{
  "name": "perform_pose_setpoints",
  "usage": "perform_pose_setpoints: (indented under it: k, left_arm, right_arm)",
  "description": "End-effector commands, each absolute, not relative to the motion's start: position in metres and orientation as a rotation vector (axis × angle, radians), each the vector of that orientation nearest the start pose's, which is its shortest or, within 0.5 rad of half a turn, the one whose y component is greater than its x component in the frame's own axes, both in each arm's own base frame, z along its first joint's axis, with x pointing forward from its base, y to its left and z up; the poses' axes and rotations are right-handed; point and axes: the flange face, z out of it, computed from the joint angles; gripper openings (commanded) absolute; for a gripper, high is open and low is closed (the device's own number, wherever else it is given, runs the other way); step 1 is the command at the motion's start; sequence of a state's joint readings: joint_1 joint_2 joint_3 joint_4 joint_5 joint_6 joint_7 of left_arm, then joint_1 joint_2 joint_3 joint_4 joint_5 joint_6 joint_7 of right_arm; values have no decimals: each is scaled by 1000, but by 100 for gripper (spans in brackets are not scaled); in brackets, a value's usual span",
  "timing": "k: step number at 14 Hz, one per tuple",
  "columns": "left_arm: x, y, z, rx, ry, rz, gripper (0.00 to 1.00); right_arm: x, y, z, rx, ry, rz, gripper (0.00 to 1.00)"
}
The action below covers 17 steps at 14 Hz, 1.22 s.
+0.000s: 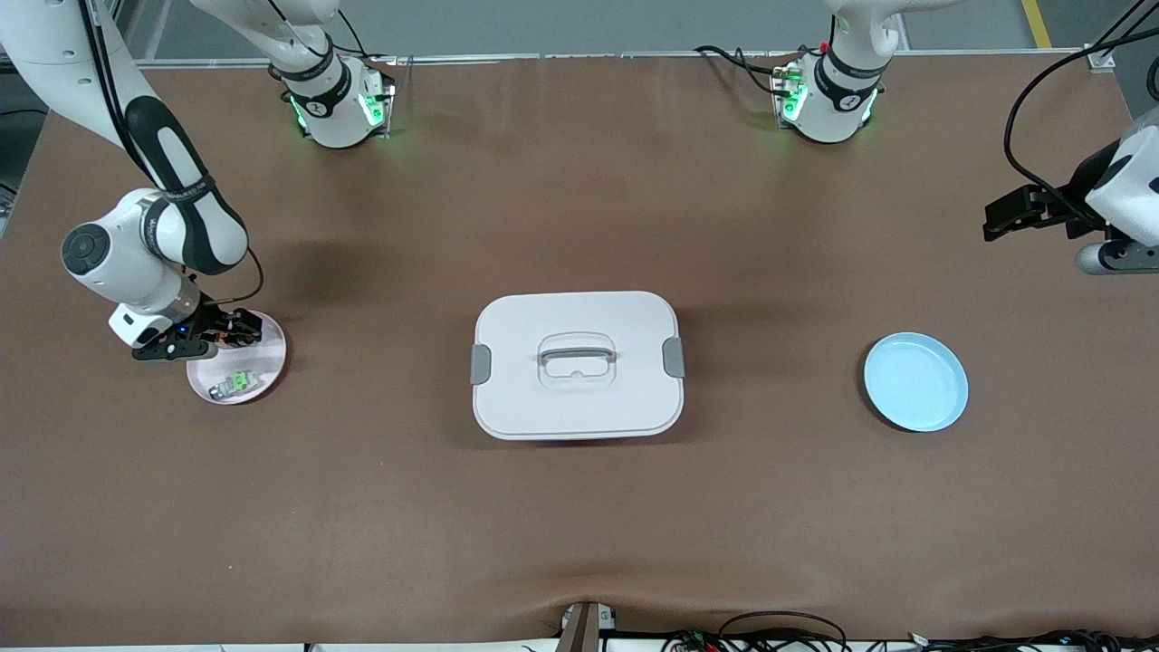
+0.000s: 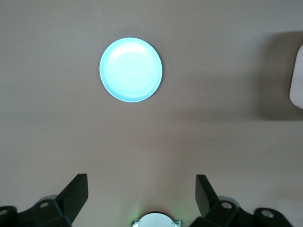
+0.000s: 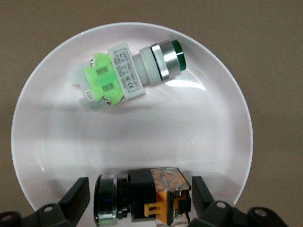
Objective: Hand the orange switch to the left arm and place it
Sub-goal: 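Close the right gripper on the black-orange switch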
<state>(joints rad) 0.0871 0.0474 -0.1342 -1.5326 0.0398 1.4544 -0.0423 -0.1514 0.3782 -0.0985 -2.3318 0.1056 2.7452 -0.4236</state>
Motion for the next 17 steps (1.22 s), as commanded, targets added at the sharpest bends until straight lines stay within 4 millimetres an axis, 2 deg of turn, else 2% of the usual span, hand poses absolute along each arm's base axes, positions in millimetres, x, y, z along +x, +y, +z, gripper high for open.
perform_pose_setpoints:
  k: [1, 2, 5, 6, 11, 13, 17]
  left_arm:
    - [564, -16, 603, -3146, -31, 159, 100]
    - [566, -16, 601, -3163, -38, 164, 100]
    - [571, -20, 598, -3171, -29, 140, 100]
    - [573, -22, 594, -3171, -24, 147, 100]
    - [574, -21, 588, -3169, -29, 164, 100]
    - [575, -20, 586, -3167, -27, 171, 100]
    - [574, -18, 581, -3161, -31, 188, 100]
  right_arm:
    - [508, -135, 179, -3134, -150, -81, 58]
    - [508, -135, 179, -3133, -153, -79, 46]
    - [511, -136, 181, -3134, -158, -88, 19]
    - [512, -135, 182, -3134, -160, -90, 17]
    - [514, -134, 193, -3129, -166, -88, 20]
    - [513, -132, 206, -3116, -167, -67, 20]
    - [512, -120, 243, -3085, -189, -25, 20]
